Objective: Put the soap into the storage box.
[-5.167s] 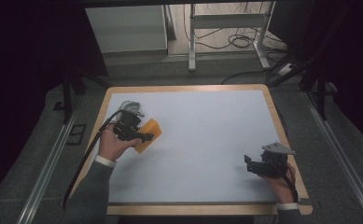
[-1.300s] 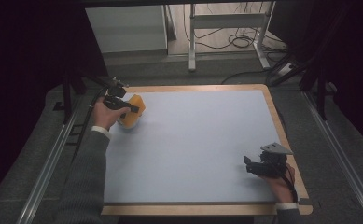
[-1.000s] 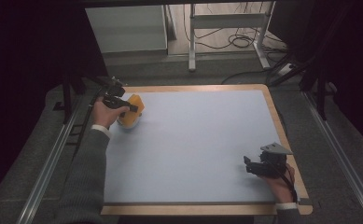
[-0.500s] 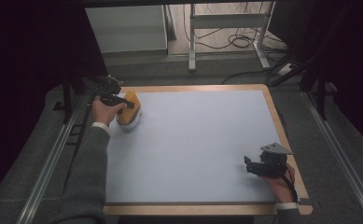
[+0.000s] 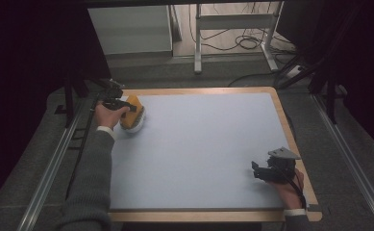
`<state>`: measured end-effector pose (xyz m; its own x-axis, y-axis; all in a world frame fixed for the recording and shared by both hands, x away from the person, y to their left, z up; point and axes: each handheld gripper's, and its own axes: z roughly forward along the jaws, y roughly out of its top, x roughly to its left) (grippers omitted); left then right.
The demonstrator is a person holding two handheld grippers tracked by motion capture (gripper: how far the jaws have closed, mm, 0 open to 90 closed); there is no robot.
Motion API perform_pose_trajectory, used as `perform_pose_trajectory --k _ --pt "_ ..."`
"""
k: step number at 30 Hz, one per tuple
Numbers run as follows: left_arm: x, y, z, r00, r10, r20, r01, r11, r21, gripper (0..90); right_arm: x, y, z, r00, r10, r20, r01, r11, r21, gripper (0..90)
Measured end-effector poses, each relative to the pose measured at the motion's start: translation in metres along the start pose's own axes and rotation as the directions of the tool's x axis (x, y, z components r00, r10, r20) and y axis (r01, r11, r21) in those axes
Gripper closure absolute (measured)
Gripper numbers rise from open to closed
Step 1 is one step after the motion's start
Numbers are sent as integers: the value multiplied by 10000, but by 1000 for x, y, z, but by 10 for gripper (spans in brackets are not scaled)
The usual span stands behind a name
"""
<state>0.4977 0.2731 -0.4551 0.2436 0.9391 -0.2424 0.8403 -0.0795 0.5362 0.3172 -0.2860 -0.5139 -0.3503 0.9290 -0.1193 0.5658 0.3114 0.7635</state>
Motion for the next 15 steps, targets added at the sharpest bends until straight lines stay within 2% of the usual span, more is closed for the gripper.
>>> perform_pose_trajectory --k 7,13,14,15 --pt "2 -2 7 9999 -93 -115 95 9997 212 608 0 0 0 10000 17 12 -17 10000 1 73" --pt "3 -3 10 9996 -194 -198 197 9997 156 607 0 0 1 10000 -17 -3 17 10000 28 73" --pt "3 -3 10 9993 -256 -255 258 9996 73 601 0 0 0 10000 -10 -6 10 10000 21 73" --pt "4 -4 9 9990 -269 -360 268 9996 -24 546 0 0 0 10000 -12 3 12 10000 15 73"
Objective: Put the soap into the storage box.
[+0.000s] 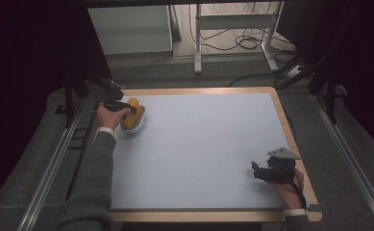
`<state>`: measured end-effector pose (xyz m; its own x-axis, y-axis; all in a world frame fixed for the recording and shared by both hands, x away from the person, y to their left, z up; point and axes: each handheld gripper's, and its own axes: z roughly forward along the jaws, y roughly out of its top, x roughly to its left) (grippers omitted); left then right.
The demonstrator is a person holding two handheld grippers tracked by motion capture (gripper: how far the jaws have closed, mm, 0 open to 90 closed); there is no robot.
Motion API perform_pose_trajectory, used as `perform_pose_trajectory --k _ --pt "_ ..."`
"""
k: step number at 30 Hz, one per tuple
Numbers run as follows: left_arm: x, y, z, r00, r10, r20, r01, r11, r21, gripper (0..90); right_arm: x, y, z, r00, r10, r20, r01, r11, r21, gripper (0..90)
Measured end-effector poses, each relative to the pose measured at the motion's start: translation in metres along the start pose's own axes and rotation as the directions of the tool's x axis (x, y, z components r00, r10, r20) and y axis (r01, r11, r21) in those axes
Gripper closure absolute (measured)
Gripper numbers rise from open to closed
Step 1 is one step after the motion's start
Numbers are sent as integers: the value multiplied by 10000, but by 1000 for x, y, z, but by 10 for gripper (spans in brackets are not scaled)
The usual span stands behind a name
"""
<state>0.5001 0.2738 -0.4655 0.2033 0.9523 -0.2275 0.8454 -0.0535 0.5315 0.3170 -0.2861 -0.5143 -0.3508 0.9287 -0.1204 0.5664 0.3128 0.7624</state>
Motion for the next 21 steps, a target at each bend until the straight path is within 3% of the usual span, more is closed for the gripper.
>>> perform_pose_trajectory --k 1,5,7,11,17,21 --pt "0 0 -1 9998 84 -158 -84 10000 2 546 0 0 0 10000 6 7 -6 10000 -10 73" --pt "-1 0 -8 9991 181 -392 -187 9997 -160 382 0 0 0 10000 4 3 -4 10000 -5 73" --pt "-1 -1 -11 9968 304 -742 -316 9994 -148 316 1 0 0 10000 -33 -27 33 10000 -6 73" --pt "3 -3 -22 9956 361 -866 -403 9981 -473 277 2 0 1 10000 -38 -17 38 10000 21 73" --pt "0 -10 -41 9972 586 -457 -625 9941 -882 251 2 0 2 10000 -76 -31 76 9999 75 73" --pt "-9 -22 -50 9938 1098 -152 -1108 9877 -1099 247 2 0 0 10000 -56 -46 56 10000 19 73"
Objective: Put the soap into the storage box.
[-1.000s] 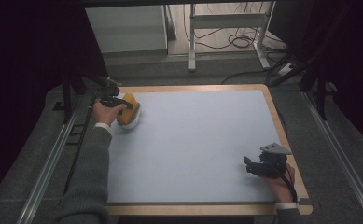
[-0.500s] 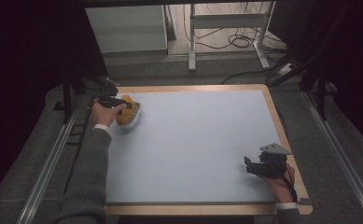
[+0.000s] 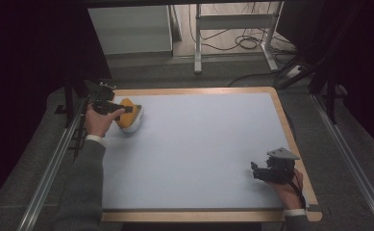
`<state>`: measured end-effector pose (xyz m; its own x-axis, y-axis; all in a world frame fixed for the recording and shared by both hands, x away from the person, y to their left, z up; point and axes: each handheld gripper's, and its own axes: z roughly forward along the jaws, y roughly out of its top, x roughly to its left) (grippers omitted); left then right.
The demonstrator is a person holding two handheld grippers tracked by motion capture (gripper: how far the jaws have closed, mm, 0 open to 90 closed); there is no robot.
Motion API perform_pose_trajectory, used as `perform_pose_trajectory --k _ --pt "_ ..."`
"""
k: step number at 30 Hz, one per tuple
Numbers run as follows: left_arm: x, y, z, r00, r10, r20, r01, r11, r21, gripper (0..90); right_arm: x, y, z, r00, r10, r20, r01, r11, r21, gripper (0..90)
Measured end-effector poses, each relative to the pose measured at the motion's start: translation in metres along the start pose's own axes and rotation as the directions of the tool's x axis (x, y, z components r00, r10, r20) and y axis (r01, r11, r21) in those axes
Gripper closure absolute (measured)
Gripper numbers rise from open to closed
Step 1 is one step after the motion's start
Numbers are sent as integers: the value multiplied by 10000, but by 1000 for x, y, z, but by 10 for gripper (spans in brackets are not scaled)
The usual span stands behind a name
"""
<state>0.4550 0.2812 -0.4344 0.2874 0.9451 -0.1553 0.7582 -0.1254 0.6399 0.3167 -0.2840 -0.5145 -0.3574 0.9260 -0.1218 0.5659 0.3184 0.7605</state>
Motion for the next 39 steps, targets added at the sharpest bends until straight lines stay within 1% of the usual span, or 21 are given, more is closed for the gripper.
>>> perform_pose_trajectory --k 1,3,5,6,8,10,11,12,13,16,17,18,20,22,24,26,27,29,31,35,39 --pt "-3 -3 -2 9999 148 84 -148 9999 -64 250 0 0 0 10000 -13 3 13 10000 -18 73" --pt "-7 -8 -6 9990 270 359 -260 9992 -290 250 -1 0 0 10000 -7 13 7 10000 -5 73" --pt "-13 -14 -10 9964 521 671 -490 9977 -478 250 -1 0 0 10000 5 11 -5 10000 -5 73" --pt "-15 -16 -12 9951 583 796 -540 9970 -555 248 -1 0 0 10000 -8 10 8 10000 -7 73" --pt "-20 -23 -15 9900 724 1212 -652 9959 -624 233 0 0 1 10000 -22 2 22 10000 5 73" --pt "-24 -30 -17 9863 889 1392 -803 9945 -668 221 0 0 0 10000 -28 6 28 10000 9 73" --pt "-27 -35 -20 9829 1002 1542 -896 9932 -744 216 0 0 0 10000 -23 14 23 10000 -4 73" --pt "-29 -38 -21 9811 1061 1616 -934 9920 -846 212 -1 0 0 10000 14 24 -14 10000 -15 73" --pt "-33 -43 -24 9774 1232 1719 -1080 9896 -951 209 -1 0 -1 10000 19 39 -19 10000 -25 73" --pt "-42 -55 -29 9693 1463 1975 -1263 9858 -1106 206 -2 1 -1 10000 38 54 -38 10000 -38 73" --pt "-45 -59 -30 9660 1540 2078 -1322 9845 -1151 210 -2 1 -1 10000 13 53 -13 10000 -41 73" --pt "-49 -63 -31 9611 1703 2175 -1487 9825 -1124 208 -2 1 -2 10000 25 53 -25 10000 -42 73" --pt "-54 -70 -32 9577 1835 2217 -1614 9803 -1141 206 -3 1 -3 10000 38 87 -37 10000 -78 73" --pt "-57 -77 -33 9548 1830 2343 -1586 9801 -1194 206 -4 2 -3 9999 55 115 -54 9999 -113 73" --pt "-60 -88 -32 9510 1974 2380 -1761 9784 -1079 205 -5 2 -5 9998 104 139 -102 9999 -139 73" --pt "-60 -96 -30 9486 1944 2496 -1751 9797 -977 203 -7 2 -6 9997 165 184 -162 9997 -166 73" --pt "-59 -104 -30 9482 1875 2564 -1685 9812 -943 205 -8 2 -6 9997 157 193 -154 9997 -173 73" --pt "-59 -114 -29 9471 1862 2613 -1689 9817 -876 208 -8 2 -6 9997 154 193 -150 9997 -169 73" --pt "-59 -121 -30 9479 1783 2640 -1587 9828 -940 217 -7 2 -6 9997 137 186 -133 9998 -170 73" --pt "-61 -134 -29 9454 1766 2740 -1551 9830 -983 220 -6 3 -7 9998 105 181 -101 9998 -199 73" --pt "-60 -143 -21 9427 1630 2912 -1402 9853 -977 223 -7 3 -7 9997 146 215 -142 9997 -192 73"
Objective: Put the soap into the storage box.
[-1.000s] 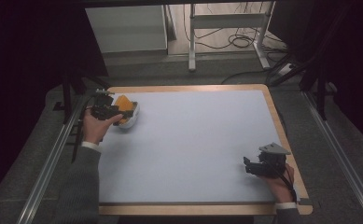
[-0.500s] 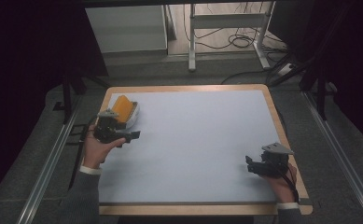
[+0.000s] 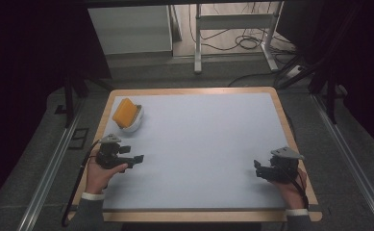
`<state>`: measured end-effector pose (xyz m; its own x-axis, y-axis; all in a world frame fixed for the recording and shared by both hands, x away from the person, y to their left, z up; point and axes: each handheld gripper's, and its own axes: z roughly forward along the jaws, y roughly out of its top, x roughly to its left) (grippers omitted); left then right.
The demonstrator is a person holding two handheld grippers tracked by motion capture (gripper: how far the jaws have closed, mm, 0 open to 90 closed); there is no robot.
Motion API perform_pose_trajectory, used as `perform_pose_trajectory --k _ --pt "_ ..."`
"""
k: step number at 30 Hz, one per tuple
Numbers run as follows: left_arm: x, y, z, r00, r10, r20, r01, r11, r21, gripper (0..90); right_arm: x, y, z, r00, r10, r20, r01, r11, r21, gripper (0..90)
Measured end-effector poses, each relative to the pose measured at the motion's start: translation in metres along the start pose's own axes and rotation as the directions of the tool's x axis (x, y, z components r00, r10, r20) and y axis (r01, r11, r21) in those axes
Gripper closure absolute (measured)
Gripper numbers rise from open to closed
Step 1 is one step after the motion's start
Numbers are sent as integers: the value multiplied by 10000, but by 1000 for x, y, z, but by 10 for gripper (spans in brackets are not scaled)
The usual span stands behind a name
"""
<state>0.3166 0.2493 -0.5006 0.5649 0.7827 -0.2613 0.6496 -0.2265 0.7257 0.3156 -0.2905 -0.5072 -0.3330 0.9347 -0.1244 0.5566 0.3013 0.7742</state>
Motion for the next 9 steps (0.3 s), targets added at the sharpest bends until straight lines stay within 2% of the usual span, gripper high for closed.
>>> perform_pose_trajectory --k 2,5,7,9 --pt "2 -1 5 10000 14 -67 -13 9997 228 222 0 0 0 10000 3 -5 -3 10000 3 73" --pt "3 -1 6 10000 -47 -55 47 9999 102 222 0 0 0 10000 21 -37 -21 10000 16 73" --pt "3 0 7 9998 -75 -186 76 9999 78 222 2 1 -1 9995 108 -294 -110 9999 -70 73" --pt "4 -1 8 9994 -105 -315 108 9999 94 222 4 1 -2 9996 -63 -281 59 9999 -121 73"
